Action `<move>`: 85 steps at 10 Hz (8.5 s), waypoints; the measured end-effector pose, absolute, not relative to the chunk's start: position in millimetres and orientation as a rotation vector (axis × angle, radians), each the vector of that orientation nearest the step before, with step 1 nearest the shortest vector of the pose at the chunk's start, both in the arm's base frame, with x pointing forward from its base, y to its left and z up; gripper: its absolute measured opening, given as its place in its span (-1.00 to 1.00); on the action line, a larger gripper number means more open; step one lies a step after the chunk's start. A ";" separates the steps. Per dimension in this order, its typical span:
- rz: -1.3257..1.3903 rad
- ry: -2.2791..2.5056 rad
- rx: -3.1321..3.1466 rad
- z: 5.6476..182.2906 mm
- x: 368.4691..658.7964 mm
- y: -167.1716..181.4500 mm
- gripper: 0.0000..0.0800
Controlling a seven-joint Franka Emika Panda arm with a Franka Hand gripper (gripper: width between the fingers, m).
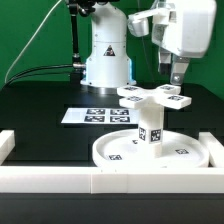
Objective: Assemble round table
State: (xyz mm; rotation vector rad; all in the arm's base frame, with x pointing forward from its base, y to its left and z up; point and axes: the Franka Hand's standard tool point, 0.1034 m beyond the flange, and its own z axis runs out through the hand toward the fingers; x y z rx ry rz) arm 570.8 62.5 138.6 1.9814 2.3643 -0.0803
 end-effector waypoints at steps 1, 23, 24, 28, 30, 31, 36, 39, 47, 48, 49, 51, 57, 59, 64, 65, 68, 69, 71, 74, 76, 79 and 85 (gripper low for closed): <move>-0.086 2.374 1.972 137.1 569.7 60.4 0.62; -0.148 2.235 2.177 107.7 559.8 35.6 0.09; -0.143 2.053 2.351 107.5 559.1 34.6 0.09; -0.153 1.317 2.850 106.2 554.3 30.8 0.10; -0.146 1.083 2.952 106.1 553.5 32.2 0.10; -0.146 0.997 2.979 106.1 553.5 32.4 0.10; -0.141 0.434 3.119 105.4 553.5 32.5 0.10; -0.146 -0.222 3.175 104.7 553.5 33.0 0.10; -0.154 -1.221 2.971 104.6 555.7 40.3 0.10; -0.154 -1.292 2.944 104.6 556.2 40.2 0.10; -0.146 -1.531 2.853 104.1 557.6 38.7 0.10; -0.134 -1.919 2.670 103.1 557.5 38.2 0.10; -0.181 -2.603 1.986 107.5 564.7 38.0 0.10; -0.179 -2.598 2.004 106.7 564.5 39.4 0.11; -0.228 -2.558 2.170 136.7 561.7 41.2 0.62; -0.227 -2.544 2.184 135.5 562.1 41.9 0.62; -0.182 -2.168 2.555 130.8 560.3 45.3 0.62; -0.162 -1.943 2.715 130.9 561.0 48.4 0.62; -0.145 -1.701 2.875 130.8 561.0 48.6 0.62; -0.101 -1.321 3.078 130.5 561.0 47.9 0.62; -0.078 -0.841 3.187 131.8 560.1 47.5 0.62; -0.033 -0.285 3.263 132.0 560.6 49.4 0.62; 0.004 0.625 3.180 128.4 559.6 49.1 0.62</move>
Offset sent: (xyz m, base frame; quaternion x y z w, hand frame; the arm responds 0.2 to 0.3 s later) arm 0.0091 -0.0140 0.0010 0.0036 0.0107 0.0112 0.9999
